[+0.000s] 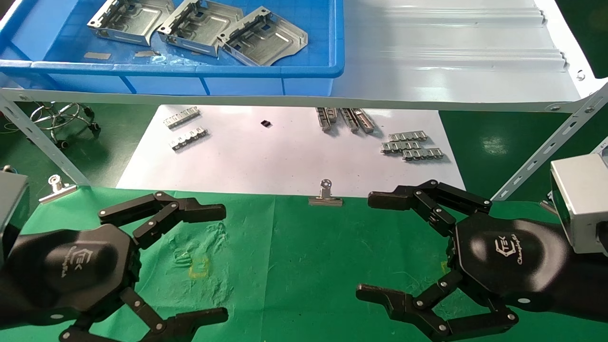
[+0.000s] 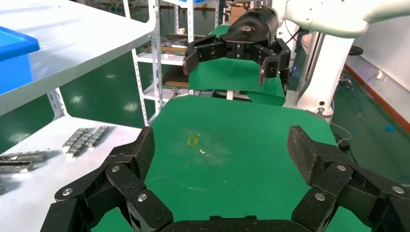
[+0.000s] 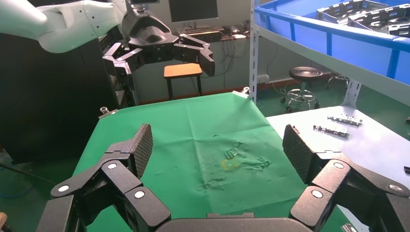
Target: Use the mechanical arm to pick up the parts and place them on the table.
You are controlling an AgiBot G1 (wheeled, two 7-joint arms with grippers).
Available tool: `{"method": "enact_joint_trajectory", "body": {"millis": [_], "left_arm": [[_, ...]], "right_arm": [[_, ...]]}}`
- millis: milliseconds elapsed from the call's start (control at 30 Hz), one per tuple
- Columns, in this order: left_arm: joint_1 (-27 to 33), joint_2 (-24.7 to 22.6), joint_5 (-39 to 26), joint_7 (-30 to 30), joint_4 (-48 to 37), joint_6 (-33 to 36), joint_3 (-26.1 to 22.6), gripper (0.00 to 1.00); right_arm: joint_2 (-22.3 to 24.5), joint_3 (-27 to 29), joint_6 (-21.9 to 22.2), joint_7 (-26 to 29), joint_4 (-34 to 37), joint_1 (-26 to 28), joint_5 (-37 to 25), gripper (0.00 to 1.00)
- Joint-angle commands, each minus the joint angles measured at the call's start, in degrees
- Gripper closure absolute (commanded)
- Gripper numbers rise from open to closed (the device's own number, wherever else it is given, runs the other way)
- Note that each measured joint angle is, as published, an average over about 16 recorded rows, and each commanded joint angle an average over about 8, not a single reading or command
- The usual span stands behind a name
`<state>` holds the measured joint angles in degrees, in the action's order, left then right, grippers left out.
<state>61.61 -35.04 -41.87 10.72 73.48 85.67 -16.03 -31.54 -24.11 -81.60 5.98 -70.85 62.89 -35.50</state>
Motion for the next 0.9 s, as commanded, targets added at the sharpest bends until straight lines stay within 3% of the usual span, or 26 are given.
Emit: {"method": "enact_joint_trajectory", "body": {"millis": [33, 400, 467, 667, 733, 900], "left_arm": [[0.0, 0.0, 0.0, 0.0, 0.0, 0.0, 0.0, 0.00], [0.0, 0.0, 0.0, 0.0, 0.0, 0.0, 0.0, 0.00], [0.0, 0.0, 0.0, 0.0, 0.0, 0.0, 0.0, 0.00], [0.0, 0.0, 0.0, 0.0, 0.0, 0.0, 0.0, 0.00], [0.0, 0.0, 0.0, 0.0, 0.0, 0.0, 0.0, 0.00], [1.0, -0.9, -0.4, -0.1, -0.5, -1.5, 0.1, 0.00]], "right_arm": [[0.0, 0.0, 0.0, 0.0, 0.0, 0.0, 0.0, 0.00], [0.0, 0.0, 0.0, 0.0, 0.0, 0.0, 0.0, 0.02], [0.0, 0.0, 0.0, 0.0, 0.0, 0.0, 0.0, 0.18], [0.0, 0.0, 0.0, 0.0, 0.0, 0.0, 0.0, 0.91], [0.0, 0.0, 0.0, 0.0, 0.0, 0.0, 0.0, 1.00], [0.0, 0.0, 0.0, 0.0, 0.0, 0.0, 0.0, 1.00]]}}
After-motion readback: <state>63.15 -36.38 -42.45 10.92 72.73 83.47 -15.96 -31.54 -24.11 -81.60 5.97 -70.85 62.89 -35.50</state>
